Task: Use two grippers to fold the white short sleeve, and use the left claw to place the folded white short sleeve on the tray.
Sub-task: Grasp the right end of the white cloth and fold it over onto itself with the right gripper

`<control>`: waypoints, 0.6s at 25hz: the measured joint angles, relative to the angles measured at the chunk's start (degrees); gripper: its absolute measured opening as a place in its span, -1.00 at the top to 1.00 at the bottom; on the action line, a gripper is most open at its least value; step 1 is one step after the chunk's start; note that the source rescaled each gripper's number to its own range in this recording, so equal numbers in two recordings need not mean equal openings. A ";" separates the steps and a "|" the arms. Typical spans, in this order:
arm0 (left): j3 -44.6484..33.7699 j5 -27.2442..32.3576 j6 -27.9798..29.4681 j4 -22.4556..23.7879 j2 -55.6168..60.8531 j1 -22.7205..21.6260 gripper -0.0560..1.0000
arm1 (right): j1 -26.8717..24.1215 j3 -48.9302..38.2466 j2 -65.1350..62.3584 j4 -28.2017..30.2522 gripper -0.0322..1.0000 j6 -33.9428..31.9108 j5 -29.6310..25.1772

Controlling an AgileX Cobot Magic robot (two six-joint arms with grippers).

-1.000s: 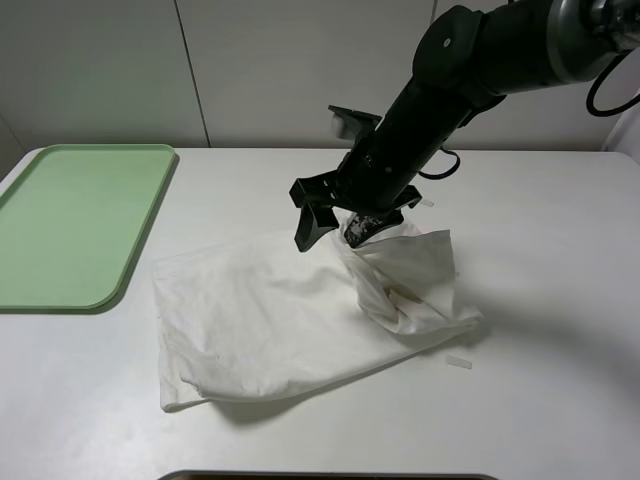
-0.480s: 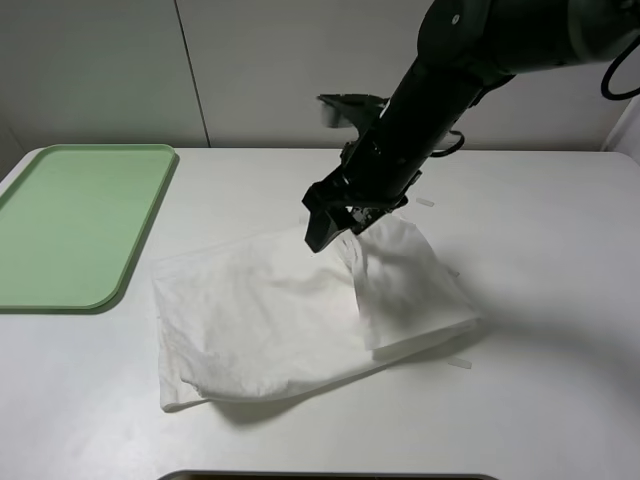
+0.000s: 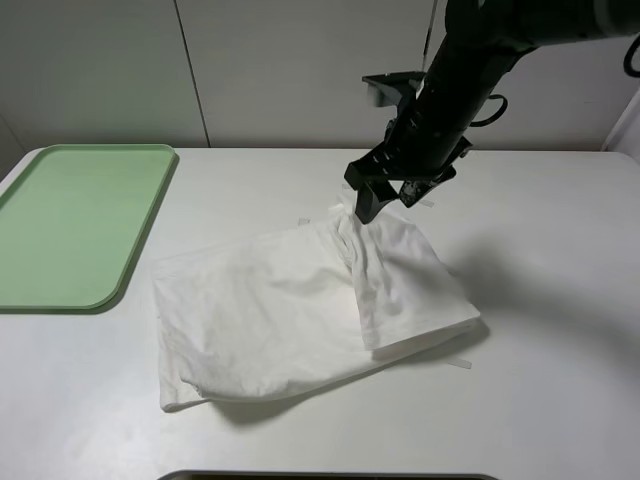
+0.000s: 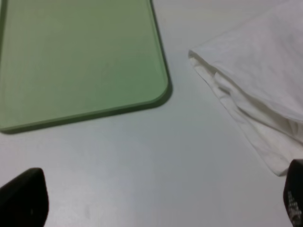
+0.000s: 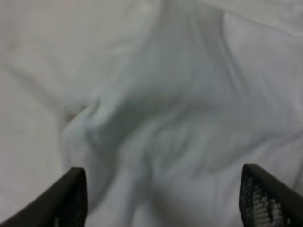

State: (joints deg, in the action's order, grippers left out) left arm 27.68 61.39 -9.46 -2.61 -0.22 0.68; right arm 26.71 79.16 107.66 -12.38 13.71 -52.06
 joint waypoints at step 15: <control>0.00 0.00 0.00 0.00 0.00 0.00 -1.00 | 6.86 1.81 10.77 -11.79 -0.48 10.22 12.49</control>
State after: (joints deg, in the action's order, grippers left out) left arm 27.68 61.39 -9.46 -2.61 -0.22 0.68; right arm 33.57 80.97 118.43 -24.17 23.92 -39.57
